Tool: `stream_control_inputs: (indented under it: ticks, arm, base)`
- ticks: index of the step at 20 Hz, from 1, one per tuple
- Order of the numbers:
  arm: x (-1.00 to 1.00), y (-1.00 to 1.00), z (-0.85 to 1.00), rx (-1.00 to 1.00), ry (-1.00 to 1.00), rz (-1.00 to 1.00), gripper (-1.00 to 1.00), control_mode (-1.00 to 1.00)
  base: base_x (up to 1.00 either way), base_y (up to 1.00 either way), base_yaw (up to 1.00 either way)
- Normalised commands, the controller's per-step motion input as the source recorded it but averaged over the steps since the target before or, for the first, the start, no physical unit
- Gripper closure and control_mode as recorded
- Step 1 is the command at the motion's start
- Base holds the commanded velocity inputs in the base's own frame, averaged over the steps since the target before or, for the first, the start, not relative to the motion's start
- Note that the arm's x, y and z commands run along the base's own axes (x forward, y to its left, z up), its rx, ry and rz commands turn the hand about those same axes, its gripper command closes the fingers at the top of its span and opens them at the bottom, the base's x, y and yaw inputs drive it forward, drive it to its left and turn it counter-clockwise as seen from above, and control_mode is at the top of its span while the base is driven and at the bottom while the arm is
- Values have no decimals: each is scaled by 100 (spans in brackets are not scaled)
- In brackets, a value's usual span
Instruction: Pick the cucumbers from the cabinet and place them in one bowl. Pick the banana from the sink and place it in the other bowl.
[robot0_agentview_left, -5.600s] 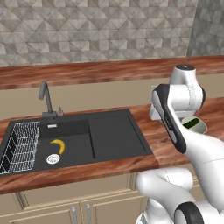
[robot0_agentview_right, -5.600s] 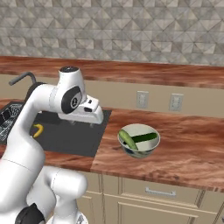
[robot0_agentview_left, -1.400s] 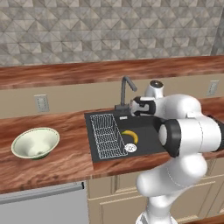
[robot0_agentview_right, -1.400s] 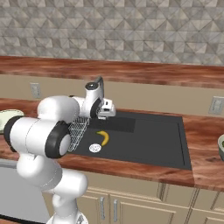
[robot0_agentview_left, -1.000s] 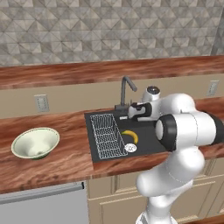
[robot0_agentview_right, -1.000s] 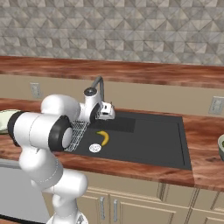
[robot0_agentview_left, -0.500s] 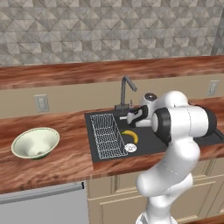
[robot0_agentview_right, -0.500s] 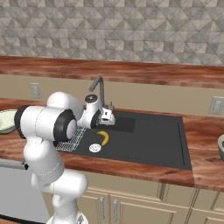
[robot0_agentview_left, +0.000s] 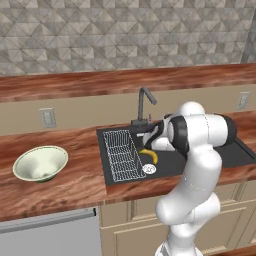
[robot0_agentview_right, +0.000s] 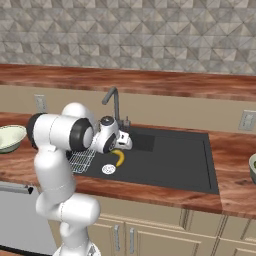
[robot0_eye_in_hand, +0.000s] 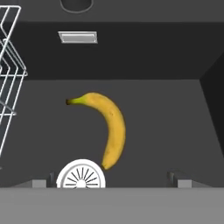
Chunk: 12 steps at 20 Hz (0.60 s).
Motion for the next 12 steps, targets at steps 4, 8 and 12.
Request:
stream_control_inputs:
  ticks: [4,8,12]
  arm:
    - [8,0,-44,0,1,0,-100,-100]
    - [9,0,-42,0,0,0,-100,-100]
    - [11,0,-38,0,0,0,-100,-100]
  base:
    - [0,0,0]
    - [0,0,0]
    - [0,0,0]
